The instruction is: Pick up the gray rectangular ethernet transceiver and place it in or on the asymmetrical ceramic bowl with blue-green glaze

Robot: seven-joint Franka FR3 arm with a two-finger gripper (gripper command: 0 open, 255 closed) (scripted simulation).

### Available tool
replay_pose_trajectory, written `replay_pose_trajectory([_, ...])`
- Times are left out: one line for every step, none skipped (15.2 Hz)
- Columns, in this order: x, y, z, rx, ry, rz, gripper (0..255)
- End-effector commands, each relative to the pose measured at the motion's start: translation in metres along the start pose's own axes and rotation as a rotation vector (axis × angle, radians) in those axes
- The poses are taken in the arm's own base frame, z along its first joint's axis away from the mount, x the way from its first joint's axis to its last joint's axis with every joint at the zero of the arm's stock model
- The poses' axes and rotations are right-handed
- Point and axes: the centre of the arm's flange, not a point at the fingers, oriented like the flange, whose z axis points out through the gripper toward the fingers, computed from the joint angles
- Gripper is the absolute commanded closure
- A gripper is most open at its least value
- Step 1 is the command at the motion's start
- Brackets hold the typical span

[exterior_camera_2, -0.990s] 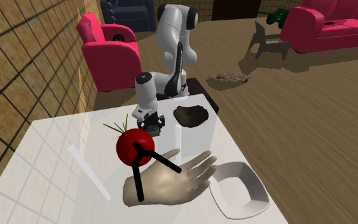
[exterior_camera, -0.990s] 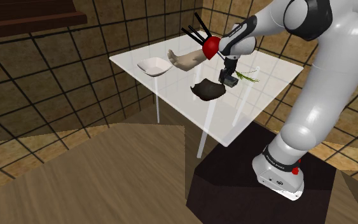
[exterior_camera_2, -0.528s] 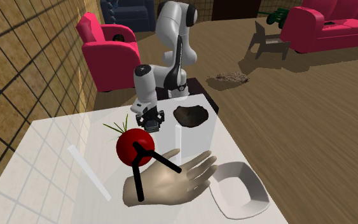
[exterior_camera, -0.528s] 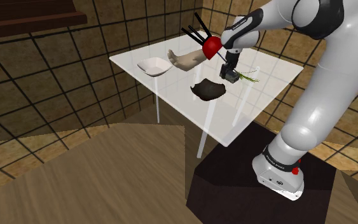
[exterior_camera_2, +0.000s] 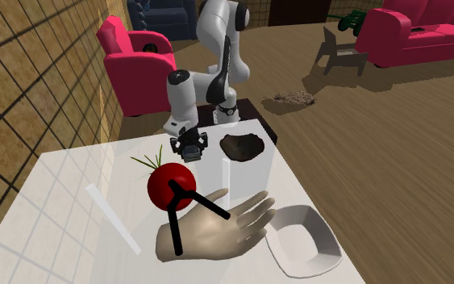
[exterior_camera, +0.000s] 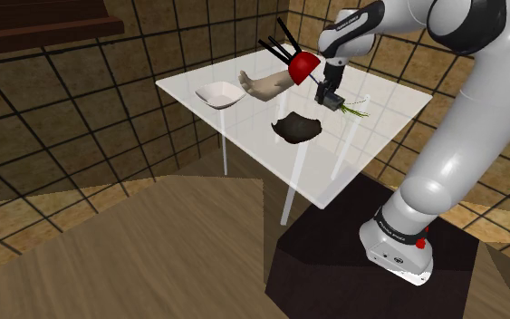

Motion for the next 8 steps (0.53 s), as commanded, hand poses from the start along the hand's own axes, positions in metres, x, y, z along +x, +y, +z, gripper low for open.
replay_pose_trajectory([-0.001, -0.001, -0.012, 0.000, 0.000, 0.000, 255])
replay_pose_trajectory([-0.001, -0.001, -0.018, 0.000, 0.000, 0.000, 255])
replay_pose_trajectory([-0.001, -0.001, -0.023, 0.000, 0.000, 0.000, 255])
replay_pose_trajectory([-0.001, -0.001, -0.028, 0.000, 0.000, 0.000, 255])
replay_pose_trajectory([-0.001, -0.001, -0.033, 0.000, 0.000, 0.000, 255])
replay_pose_trajectory([-0.001, -0.001, -0.039, 0.000, 0.000, 0.000, 255])
replay_pose_trajectory([-0.001, -0.001, -0.044, 0.000, 0.000, 0.000, 255])
replay_pose_trajectory([-0.001, -0.001, -0.049, 0.000, 0.000, 0.000, 255])
